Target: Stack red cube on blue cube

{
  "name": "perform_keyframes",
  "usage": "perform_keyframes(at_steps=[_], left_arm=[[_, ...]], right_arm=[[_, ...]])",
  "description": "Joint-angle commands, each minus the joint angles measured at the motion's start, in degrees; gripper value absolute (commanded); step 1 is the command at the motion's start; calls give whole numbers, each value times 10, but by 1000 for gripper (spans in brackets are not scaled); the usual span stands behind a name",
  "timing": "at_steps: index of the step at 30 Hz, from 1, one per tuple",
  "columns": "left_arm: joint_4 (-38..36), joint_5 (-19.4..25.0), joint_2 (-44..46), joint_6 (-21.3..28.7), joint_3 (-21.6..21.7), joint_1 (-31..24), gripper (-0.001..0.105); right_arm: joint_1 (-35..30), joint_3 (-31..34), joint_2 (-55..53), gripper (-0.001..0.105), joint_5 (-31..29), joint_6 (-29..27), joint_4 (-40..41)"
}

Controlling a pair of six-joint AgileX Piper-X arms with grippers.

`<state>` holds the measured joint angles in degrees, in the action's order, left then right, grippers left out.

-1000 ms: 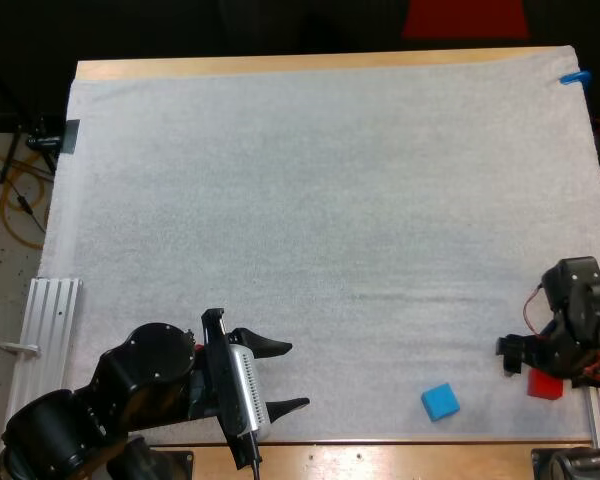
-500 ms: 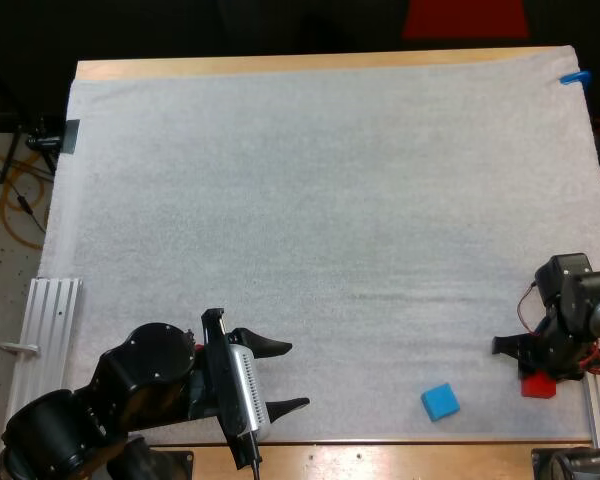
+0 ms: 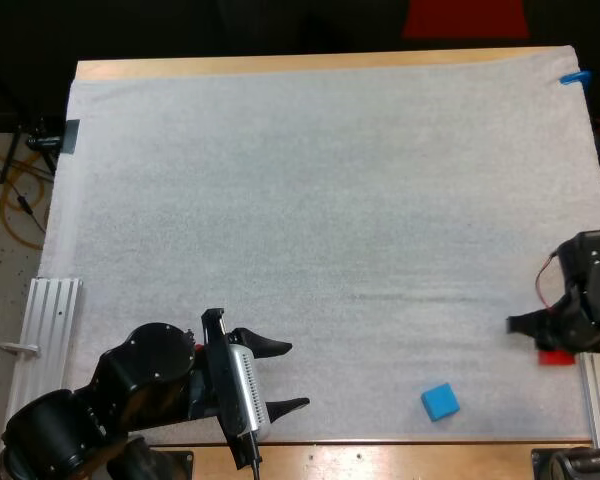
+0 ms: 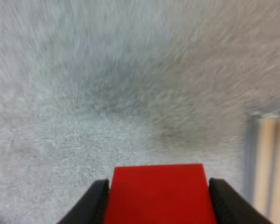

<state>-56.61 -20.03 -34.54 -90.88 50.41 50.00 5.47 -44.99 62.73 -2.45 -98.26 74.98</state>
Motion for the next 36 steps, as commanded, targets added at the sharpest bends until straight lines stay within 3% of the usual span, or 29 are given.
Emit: perform_keyframes(at_steps=[1,6,11,23,31,36], left_arm=[[8,-4,0,3,4,2,59],[8,-4,0,3,4,2,59],[4,-4,0,2,4,2,59],[-55,-4,0,2,4,2,59],[-52,-4,0,2,4,2,59],[-52,-4,0,2,4,2,59]], right_arm=[[0,-26,-25,9,-4,-10,26],[17,-60,-77,9,-2,-13,57],[87,-62,-108,9,-1,-3,89],[352,-62,-109,9,-3,164,31],[457,-62,-36,9,-3,225,10],[464,-62,25,9,-3,226,0]])
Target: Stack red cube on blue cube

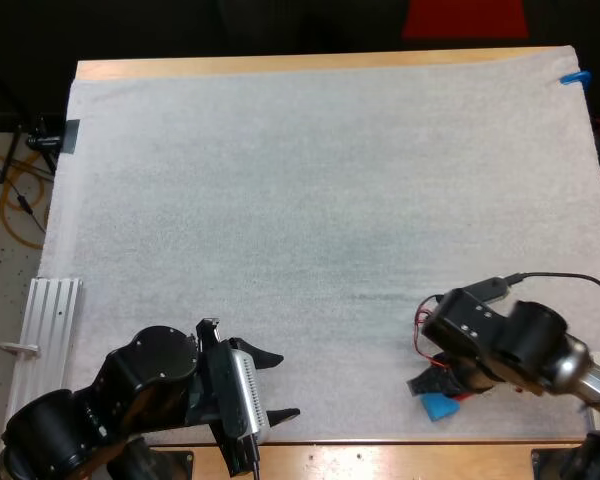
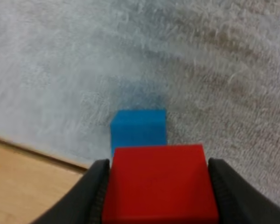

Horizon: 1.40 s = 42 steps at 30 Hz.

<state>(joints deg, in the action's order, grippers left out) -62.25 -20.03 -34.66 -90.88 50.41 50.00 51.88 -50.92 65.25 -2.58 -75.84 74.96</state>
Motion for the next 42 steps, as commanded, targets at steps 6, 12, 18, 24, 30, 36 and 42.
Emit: perform_keyframes(at_steps=[6,12,18,24,30,36,42], left_arm=[[4,-4,2,2,4,2,59],[4,-4,2,2,4,2,59],[4,-4,2,2,4,2,59],[4,-4,2,2,4,2,59],[4,-4,2,2,4,2,59],[4,-4,2,2,4,2,59],[4,-4,2,2,4,2,59]], right_arm=[[0,-3,54,9,2,-17,-9],[0,9,79,9,21,-20,-39],[0,48,80,9,31,-19,-52],[0,52,80,9,76,-19,-84],[0,52,80,9,76,-20,-89],[0,52,80,14,71,-19,-89],[0,52,80,42,55,-19,-83]])
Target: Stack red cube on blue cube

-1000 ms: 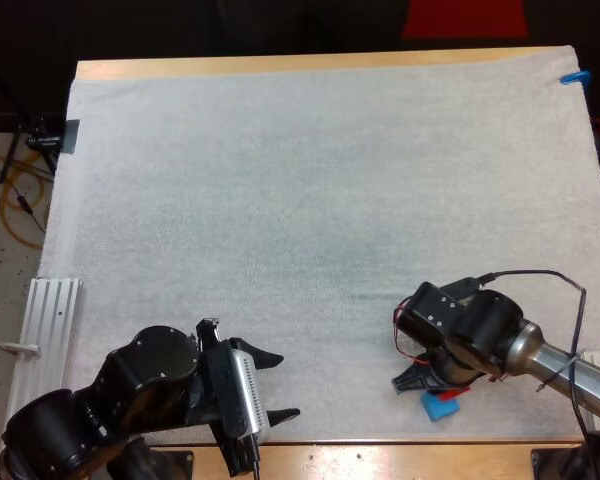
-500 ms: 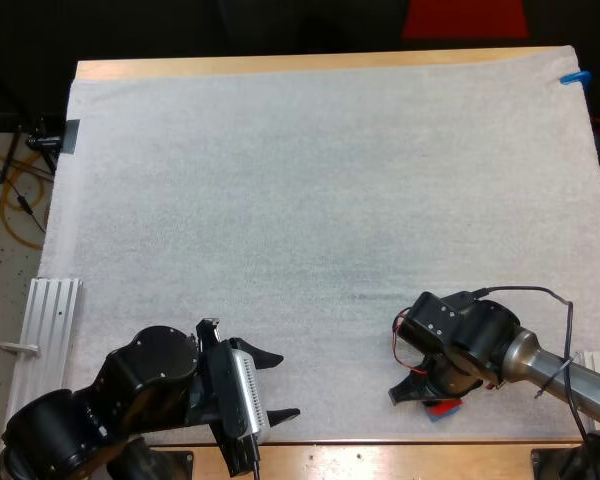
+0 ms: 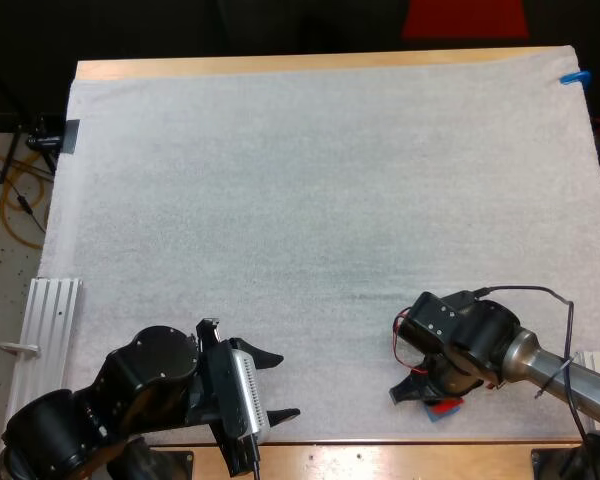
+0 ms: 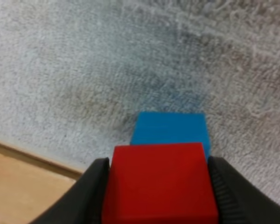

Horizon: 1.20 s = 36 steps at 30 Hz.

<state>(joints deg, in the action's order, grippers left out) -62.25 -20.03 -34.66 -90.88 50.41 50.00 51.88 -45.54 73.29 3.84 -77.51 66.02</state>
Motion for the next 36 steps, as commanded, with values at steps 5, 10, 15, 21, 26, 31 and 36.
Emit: perform_keyframes(at_steps=[5,10,15,21,26,31,36], left_arm=[[4,-4,2,2,4,2,59],[4,-4,2,2,4,2,59],[4,-4,2,3,4,2,59],[4,-4,2,3,4,2,59],[4,-4,2,3,4,2,59],[4,-4,2,3,4,2,59],[4,-4,2,3,4,2,59]], right_arm=[[0,-1,0,49,-24,-3,8],[0,-1,0,49,-24,-3,9],[0,-5,0,49,-24,-3,12],[0,-28,0,49,-24,-3,26],[0,-34,0,49,-30,-3,26],[0,-34,0,49,-33,-3,36],[0,-34,0,49,-33,-3,39]])
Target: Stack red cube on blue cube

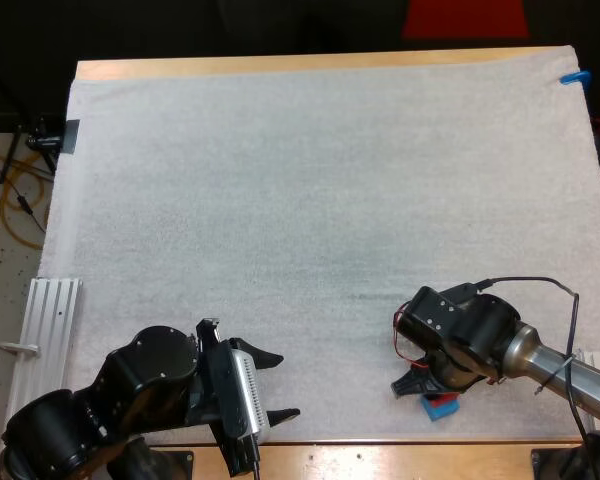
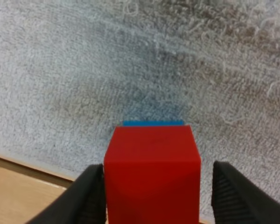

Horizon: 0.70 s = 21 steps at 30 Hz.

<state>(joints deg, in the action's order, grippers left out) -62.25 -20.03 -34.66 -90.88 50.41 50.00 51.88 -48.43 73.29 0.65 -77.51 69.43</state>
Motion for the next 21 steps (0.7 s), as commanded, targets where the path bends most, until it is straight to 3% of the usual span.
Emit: perform_keyframes(at_steps=[1,10,16,19,21], left_arm=[[4,-4,2,3,4,2,59],[4,-4,2,3,4,2,59],[5,-4,2,3,4,2,59],[12,5,2,3,4,-1,59],[42,48,-1,-6,4,-16,59]], right_arm=[[0,-5,0,49,-1,-3,4],[5,-15,-17,49,-1,8,23],[5,-76,-75,49,-12,9,64],[4,-114,-109,49,-13,-18,30],[2,-134,-124,49,-15,-66,-27]])
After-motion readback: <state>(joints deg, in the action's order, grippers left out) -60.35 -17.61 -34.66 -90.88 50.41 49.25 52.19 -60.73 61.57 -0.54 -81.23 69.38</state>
